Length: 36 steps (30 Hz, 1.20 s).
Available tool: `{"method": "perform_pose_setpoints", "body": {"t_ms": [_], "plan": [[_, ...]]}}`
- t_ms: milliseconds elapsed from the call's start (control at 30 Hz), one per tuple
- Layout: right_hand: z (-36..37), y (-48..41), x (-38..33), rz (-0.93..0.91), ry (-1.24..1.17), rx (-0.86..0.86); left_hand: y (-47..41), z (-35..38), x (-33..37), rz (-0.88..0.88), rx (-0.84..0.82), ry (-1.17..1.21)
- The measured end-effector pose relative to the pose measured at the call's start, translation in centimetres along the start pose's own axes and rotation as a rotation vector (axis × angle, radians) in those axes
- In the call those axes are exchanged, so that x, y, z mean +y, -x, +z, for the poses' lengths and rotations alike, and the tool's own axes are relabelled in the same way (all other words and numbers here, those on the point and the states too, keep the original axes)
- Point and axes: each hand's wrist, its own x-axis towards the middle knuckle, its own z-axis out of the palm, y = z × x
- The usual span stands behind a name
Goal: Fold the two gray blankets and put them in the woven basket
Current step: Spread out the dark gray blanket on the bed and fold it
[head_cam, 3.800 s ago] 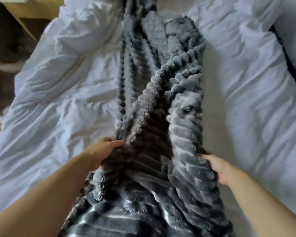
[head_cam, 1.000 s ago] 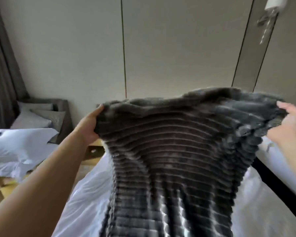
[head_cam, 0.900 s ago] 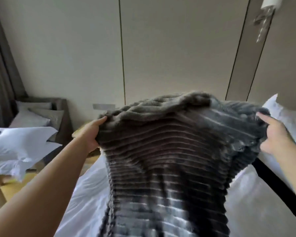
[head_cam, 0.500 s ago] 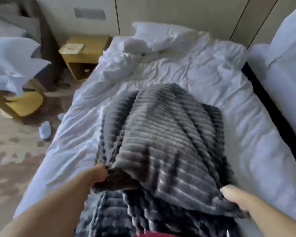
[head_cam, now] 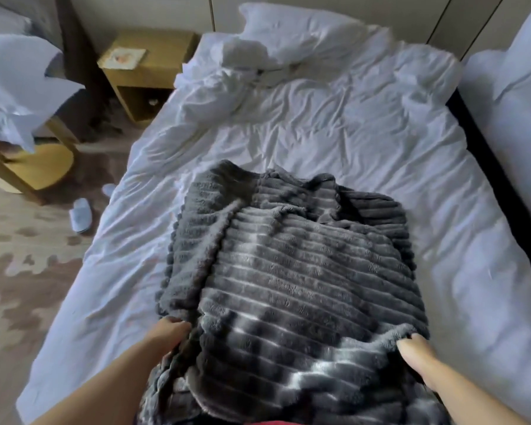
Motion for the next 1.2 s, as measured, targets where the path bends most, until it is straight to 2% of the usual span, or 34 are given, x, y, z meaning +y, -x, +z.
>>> {"method": "perform_pose_setpoints", "body": {"t_ms": [167,233,333,367,433,567,667,767,800,833,900,967,1033,1067,1133,1200], "plan": [[-1.3,-1.2,-8.4,-0.204,-0.092,0.150,-3.8,-1.5,3.5,0.077,0.177,0.193],[-0.8,-0.9,-11.0,-0.334,-0.062,0.062,-5.3,-1.7,4.4,0.051,0.204,0.165],[0.9,0.5,-13.8,-0.411,0.025,-0.238,-6.2,-1.6,5.1,0.080,0.213,0.026],[1.6,0.9,-14.2,-0.427,0.115,-0.316,-6.4,-1.4,5.4,0.117,0.178,0.005],[3.5,0.6,-14.3,-0.460,0.365,-0.399,-7.0,-0.6,6.1,0.180,0.001,-0.082],[6.4,-1.5,-13.9,-0.531,0.790,-0.424,-7.5,2.3,7.0,0.254,-0.259,-0.351],[7.1,-0.7,-15.1,-0.416,0.958,-0.568,-6.3,4.5,7.3,0.236,-0.458,-0.576],[6.6,-0.1,-18.2,-0.332,1.329,-0.744,-5.7,5.0,7.8,0.225,-0.721,-0.804],[6.3,-0.2,-19.4,-0.347,1.422,-0.791,-5.8,4.4,8.5,0.179,-0.752,-0.762],[6.2,-0.5,-20.9,-0.269,1.418,-0.836,-6.3,3.7,9.2,0.144,-0.739,-0.665],[6.2,-1.2,-24.0,-0.181,1.253,-0.838,-7.9,1.4,11.0,0.198,-0.524,-0.445],[6.4,-2.0,-27.3,-0.323,0.965,-0.659,-9.9,-1.2,12.5,0.235,-0.144,-0.171],[7.2,-2.9,-30.5,-0.511,0.570,-0.418,-12.3,-3.4,13.7,0.197,0.177,0.118],[7.8,-3.2,-32.0,-0.580,0.385,-0.314,-13.9,-4.4,14.1,0.185,0.307,0.176],[9.4,-3.5,-34.6,-0.634,0.150,-0.219,-16.8,-5.9,14.4,0.138,0.422,0.194],[11.7,-3.6,-36.5,-0.608,0.074,-0.303,-19.0,-6.4,14.7,0.096,0.352,0.250]]}}
